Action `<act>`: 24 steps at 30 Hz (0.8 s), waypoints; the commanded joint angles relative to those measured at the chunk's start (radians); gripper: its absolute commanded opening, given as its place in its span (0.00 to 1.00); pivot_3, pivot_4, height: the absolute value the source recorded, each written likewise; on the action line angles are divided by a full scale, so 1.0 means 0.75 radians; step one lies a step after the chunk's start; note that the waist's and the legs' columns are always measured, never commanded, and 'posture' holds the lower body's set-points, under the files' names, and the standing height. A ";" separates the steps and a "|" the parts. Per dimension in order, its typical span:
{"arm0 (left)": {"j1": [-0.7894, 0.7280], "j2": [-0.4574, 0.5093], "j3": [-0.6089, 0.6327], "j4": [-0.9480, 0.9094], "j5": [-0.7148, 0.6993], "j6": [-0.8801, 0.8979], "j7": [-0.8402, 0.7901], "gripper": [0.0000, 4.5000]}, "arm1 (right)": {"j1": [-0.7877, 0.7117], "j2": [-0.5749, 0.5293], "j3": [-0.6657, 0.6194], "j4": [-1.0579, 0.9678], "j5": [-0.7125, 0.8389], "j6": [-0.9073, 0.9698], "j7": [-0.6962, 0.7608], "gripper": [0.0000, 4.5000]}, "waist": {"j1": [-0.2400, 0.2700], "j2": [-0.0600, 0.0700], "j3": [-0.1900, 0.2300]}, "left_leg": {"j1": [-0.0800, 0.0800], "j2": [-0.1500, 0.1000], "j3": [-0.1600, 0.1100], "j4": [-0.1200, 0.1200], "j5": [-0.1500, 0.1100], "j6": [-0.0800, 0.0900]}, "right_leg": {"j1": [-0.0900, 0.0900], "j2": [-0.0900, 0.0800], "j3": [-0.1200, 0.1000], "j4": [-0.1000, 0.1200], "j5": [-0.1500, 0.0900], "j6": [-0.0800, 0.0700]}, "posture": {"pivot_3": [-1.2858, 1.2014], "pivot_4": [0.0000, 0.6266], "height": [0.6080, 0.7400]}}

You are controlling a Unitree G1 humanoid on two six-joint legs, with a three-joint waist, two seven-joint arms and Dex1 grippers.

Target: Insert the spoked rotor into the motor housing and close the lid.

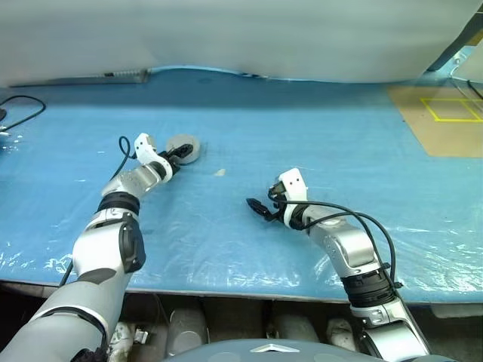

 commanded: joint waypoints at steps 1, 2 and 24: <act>0.239 0.052 -0.061 -0.054 0.079 0.249 0.049 1.00 | -0.026 0.004 0.003 -0.014 0.005 0.000 0.028 1.00 | -0.016 0.005 -0.005 | 0.001 0.000 0.001 -0.002 0.000 0.000 | 0.000 0.000 0.000 0.000 0.000 -0.001 | 0.52 0.24 1.00; 0.285 0.060 -0.086 -0.135 0.084 0.304 0.038 1.00 | -0.032 0.005 0.003 -0.009 0.008 0.012 0.034 1.00 | -0.026 0.007 -0.007 | 0.002 0.000 0.002 -0.004 0.000 0.000 | 0.000 0.000 0.001 0.000 -0.001 -0.001 | 0.52 0.24 1.00; 0.979 -0.007 -0.529 -1.125 0.497 -0.983 -0.320 1.00 | 0.147 0.023 0.085 0.021 -0.215 -0.763 0.097 1.00 | -0.016 -0.007 -0.004 | -0.024 0.001 0.003 -0.018 0.000 0.001 | -0.030 0.000 -0.003 -0.005 -0.009 -0.004 | 0.52 0.24 1.00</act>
